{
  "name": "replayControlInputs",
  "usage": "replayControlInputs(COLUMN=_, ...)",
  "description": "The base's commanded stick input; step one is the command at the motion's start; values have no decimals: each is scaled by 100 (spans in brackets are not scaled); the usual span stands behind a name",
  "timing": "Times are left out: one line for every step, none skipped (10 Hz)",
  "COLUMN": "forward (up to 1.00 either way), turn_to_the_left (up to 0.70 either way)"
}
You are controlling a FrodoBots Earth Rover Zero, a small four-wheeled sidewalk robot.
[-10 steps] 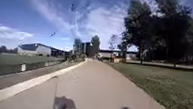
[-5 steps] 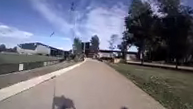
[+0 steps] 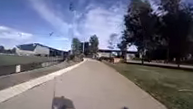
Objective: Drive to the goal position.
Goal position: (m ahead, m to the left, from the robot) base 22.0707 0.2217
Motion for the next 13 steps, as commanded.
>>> replayControlInputs(forward=85, turn_to_the_left=-2)
replayControlInputs(forward=85, turn_to_the_left=-16)
replayControlInputs(forward=85, turn_to_the_left=-31)
replayControlInputs(forward=85, turn_to_the_left=0)
replayControlInputs(forward=85, turn_to_the_left=0)
replayControlInputs(forward=85, turn_to_the_left=0)
replayControlInputs(forward=85, turn_to_the_left=0)
replayControlInputs(forward=85, turn_to_the_left=0)
replayControlInputs(forward=85, turn_to_the_left=0)
replayControlInputs(forward=85, turn_to_the_left=0)
replayControlInputs(forward=88, turn_to_the_left=0)
replayControlInputs(forward=94, turn_to_the_left=0)
replayControlInputs(forward=100, turn_to_the_left=0)
